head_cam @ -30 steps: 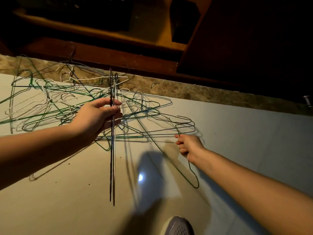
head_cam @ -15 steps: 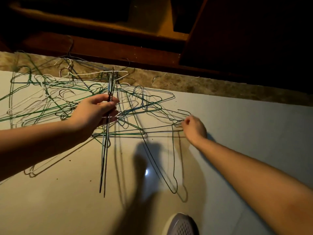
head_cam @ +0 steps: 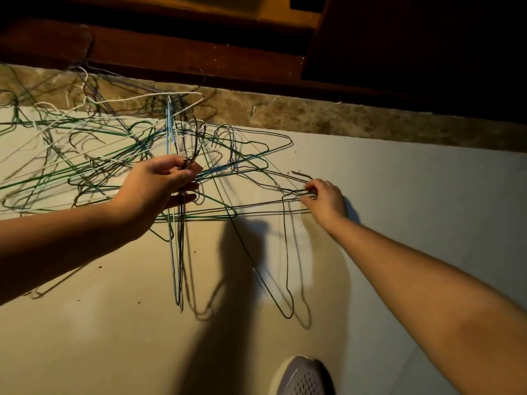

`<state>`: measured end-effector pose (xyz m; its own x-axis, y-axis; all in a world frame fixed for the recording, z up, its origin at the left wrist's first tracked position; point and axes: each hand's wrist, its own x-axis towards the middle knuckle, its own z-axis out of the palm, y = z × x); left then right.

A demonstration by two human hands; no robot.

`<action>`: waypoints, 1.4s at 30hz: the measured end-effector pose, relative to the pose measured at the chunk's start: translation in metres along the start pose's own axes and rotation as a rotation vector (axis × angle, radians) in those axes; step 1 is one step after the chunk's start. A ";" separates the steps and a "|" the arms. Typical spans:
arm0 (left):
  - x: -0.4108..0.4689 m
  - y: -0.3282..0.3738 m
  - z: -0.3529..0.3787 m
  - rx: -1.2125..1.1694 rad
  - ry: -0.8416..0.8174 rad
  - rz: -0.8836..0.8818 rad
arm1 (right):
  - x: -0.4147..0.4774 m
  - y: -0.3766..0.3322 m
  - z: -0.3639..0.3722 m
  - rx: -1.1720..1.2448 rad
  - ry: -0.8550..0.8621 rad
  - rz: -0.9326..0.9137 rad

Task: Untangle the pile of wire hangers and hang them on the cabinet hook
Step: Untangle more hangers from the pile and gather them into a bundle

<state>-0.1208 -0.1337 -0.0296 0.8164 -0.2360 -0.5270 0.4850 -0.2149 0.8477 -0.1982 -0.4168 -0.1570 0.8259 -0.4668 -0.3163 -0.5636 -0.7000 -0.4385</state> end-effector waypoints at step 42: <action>0.029 -0.098 0.110 0.513 0.031 0.104 | -0.006 -0.023 -0.007 0.021 0.072 -0.179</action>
<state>-0.1794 -0.2233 -0.1348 0.8650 -0.2542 -0.4327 0.1912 -0.6303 0.7524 -0.1898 -0.4017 -0.1394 0.9114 -0.3744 -0.1708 -0.4076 -0.7640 -0.5002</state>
